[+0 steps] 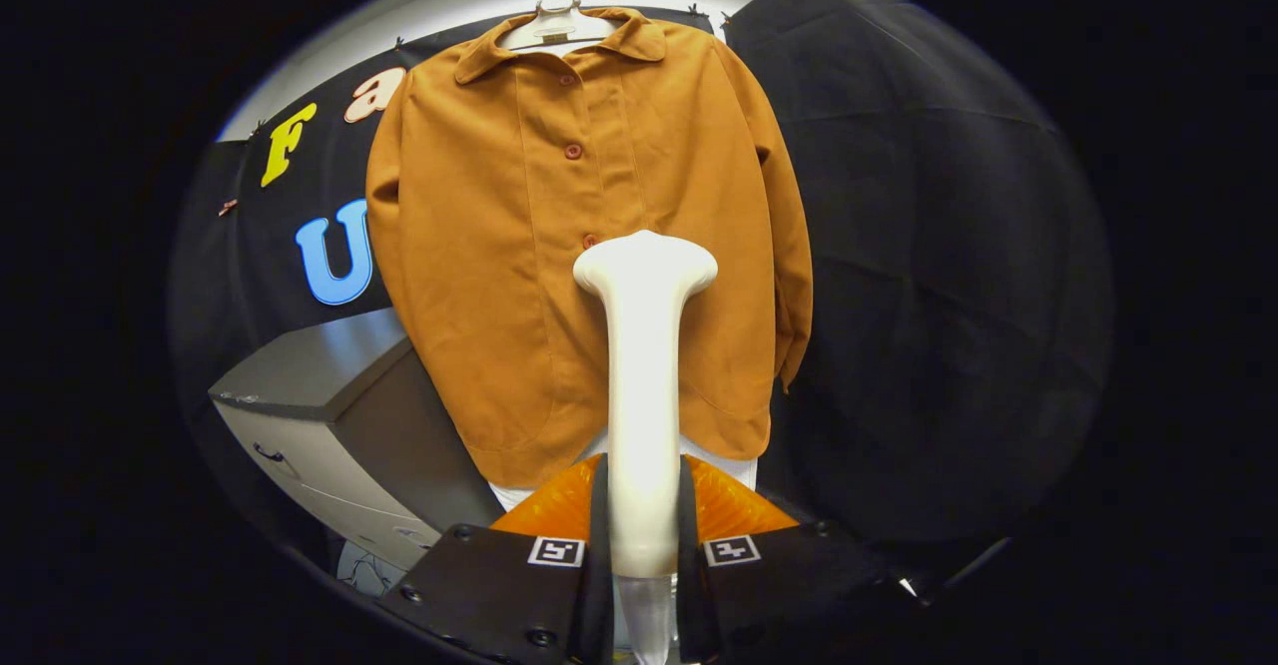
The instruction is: Iron the clothes twice with a garment steamer, once on the left side and once on the right side.
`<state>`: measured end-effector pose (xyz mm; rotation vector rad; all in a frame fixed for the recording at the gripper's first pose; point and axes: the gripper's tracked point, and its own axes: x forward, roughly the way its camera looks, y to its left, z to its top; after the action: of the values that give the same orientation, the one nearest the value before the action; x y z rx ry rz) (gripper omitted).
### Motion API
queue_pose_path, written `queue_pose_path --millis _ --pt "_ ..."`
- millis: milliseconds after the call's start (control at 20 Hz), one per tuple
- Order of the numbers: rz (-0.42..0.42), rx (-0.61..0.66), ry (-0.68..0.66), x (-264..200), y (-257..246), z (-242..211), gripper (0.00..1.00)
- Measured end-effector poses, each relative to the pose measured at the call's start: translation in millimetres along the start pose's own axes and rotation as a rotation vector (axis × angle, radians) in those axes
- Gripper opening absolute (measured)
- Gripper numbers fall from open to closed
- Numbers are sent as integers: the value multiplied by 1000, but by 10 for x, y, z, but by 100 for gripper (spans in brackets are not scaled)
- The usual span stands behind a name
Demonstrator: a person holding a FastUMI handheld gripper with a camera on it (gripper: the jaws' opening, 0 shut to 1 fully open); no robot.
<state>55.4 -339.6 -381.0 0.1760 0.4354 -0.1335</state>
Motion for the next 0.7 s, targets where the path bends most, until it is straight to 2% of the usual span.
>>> queue_pose_path --millis 400,700 --pt "-37 33 80 -58 -66 -428 29" --pt "-67 44 120 -283 -14 -699 29"
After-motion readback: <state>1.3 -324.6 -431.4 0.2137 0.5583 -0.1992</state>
